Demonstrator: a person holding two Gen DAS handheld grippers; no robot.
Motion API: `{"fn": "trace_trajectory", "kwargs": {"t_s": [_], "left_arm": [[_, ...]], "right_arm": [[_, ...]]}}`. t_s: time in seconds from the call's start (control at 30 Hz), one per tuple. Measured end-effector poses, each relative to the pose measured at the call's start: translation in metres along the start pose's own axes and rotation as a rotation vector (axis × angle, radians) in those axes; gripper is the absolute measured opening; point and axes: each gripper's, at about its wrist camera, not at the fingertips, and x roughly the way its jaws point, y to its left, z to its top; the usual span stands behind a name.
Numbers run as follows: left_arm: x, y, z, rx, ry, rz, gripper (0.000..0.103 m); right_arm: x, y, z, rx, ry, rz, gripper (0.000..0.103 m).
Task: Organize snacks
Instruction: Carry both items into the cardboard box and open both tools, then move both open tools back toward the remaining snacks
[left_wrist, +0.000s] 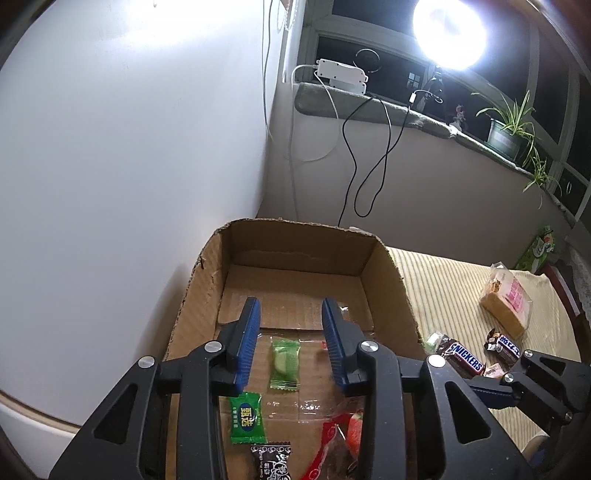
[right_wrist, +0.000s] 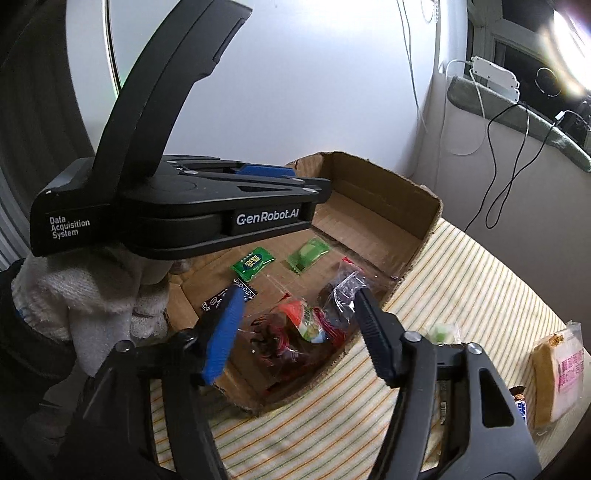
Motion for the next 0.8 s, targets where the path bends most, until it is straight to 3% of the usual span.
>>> {"fn": "trace_trajectory", "kwargs": {"t_s": [0.43,0.8], "left_arm": [[-0.027,-0.026,-0.002,0.021,-0.037,-0.02,0.033],[-0.052,-0.077,-0.02,0.066,-0.058,-0.112,0.033]], "right_arm": [[-0.052,-0.019,-0.025,0.043,-0.044,-0.039,0.065],[-0.106,-0.073,-0.077,0.122,-0.032,-0.147,0.065]]}}
